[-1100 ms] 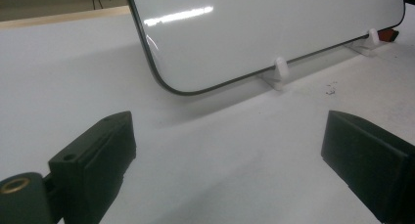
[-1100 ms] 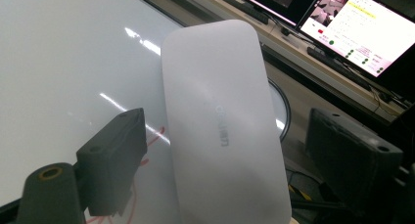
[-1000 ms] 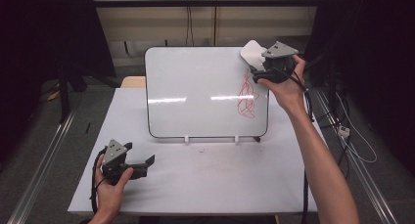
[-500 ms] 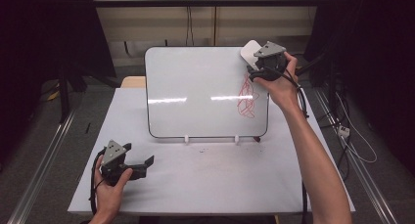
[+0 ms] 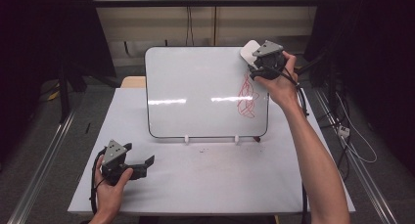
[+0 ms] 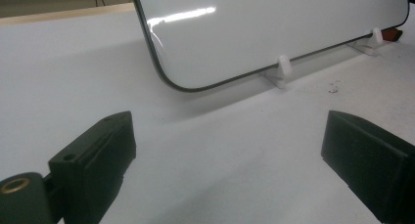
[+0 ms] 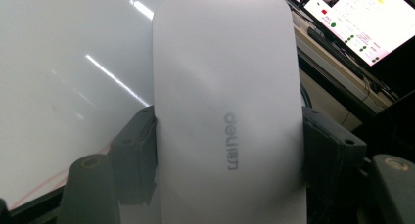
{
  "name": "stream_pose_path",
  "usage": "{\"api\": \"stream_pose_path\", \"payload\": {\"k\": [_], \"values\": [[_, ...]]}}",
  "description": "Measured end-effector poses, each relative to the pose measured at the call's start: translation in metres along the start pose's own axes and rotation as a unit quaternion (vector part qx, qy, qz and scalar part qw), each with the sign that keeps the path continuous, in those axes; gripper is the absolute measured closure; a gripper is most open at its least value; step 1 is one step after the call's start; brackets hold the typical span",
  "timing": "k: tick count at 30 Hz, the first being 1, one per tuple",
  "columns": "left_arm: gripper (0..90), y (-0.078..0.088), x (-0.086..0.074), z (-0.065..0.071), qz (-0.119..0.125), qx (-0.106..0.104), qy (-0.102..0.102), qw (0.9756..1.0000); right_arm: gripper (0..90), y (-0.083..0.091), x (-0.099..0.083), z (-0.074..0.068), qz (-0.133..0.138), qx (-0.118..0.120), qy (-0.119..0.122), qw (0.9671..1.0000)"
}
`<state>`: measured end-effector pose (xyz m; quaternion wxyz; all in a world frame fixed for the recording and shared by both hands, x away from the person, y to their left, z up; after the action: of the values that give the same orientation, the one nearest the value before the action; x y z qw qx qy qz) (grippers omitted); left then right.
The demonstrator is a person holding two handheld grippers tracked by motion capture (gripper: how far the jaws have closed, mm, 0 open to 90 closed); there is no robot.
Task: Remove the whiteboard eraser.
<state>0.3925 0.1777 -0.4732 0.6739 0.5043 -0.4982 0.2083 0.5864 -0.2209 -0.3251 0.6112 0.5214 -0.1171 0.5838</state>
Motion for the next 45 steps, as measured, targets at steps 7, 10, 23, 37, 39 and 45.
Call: {"api": "stream_pose_path", "payload": {"k": [7,10,23,37,39,45], "values": [[5.8,-0.002,0.001,0.001,-0.001,-0.001,0.001,1.0,30.5,0.002,0.001,0.001,-0.005,0.014,-0.008,0.9999],[5.8,-0.002,0.0,0.001,-0.004,-0.002,-0.004,1.0,30.6,0.003,0.001,0.002,-0.002,0.02,-0.018,0.9997],[5.8,0.0,0.0,0.0,0.0,0.0,0.0,1.0,30.8,0.008,-0.002,0.005,0.027,0.06,-0.082,0.9944],[5.8,-0.001,-0.004,-0.003,-0.007,0.001,0.004,1.0,31.0,0.026,0.0,0.0,0.057,0.069,-0.087,0.9922],[5.8,0.0,-0.004,-0.003,-0.005,0.002,0.004,1.0,31.0,0.029,0.001,0.0,0.064,0.069,-0.087,0.9917],[5.9,0.002,-0.003,-0.003,-0.002,0.004,0.004,1.0,31.0,0.038,0.001,-0.004,0.078,0.072,-0.089,0.9904]]}}
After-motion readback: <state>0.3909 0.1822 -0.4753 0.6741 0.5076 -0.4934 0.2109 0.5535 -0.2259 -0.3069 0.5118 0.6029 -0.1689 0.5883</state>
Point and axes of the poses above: each handheld gripper's, and its own axes: y roughly backward along the jaws, x roughly out of its top, z roughly to its right, the point moved 9 cm from there along -y, roughly forward along the jaws, and after that the axes turned 8 degrees about x, right-handed, at the moved point
